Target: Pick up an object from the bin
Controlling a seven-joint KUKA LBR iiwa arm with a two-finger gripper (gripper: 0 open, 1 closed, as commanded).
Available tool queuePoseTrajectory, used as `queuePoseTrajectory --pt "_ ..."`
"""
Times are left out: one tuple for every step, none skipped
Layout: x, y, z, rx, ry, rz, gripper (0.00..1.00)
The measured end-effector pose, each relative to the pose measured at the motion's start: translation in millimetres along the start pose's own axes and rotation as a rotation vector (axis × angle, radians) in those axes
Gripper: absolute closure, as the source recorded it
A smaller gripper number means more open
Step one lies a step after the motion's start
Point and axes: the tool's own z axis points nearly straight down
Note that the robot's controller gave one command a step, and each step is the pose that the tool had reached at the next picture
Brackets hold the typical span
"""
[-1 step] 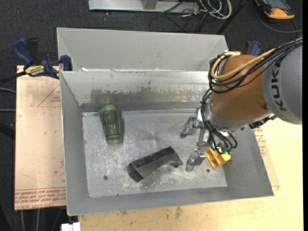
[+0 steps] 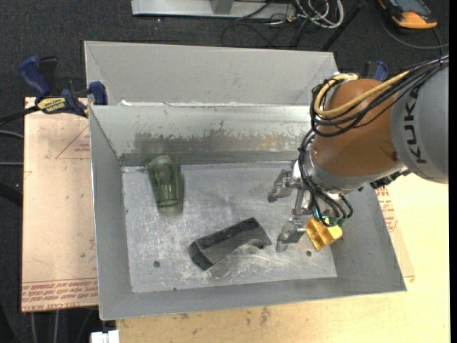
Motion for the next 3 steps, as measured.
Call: queuePoseTrajectory --pt "-0.5 22 54 0.000 -0.007 -0.040 0.00" --pt "-15.4 63 105 -0.001 0.002 -0.113 1.00" --pt "-15.5 63 105 -0.001 0.002 -0.113 1.00"
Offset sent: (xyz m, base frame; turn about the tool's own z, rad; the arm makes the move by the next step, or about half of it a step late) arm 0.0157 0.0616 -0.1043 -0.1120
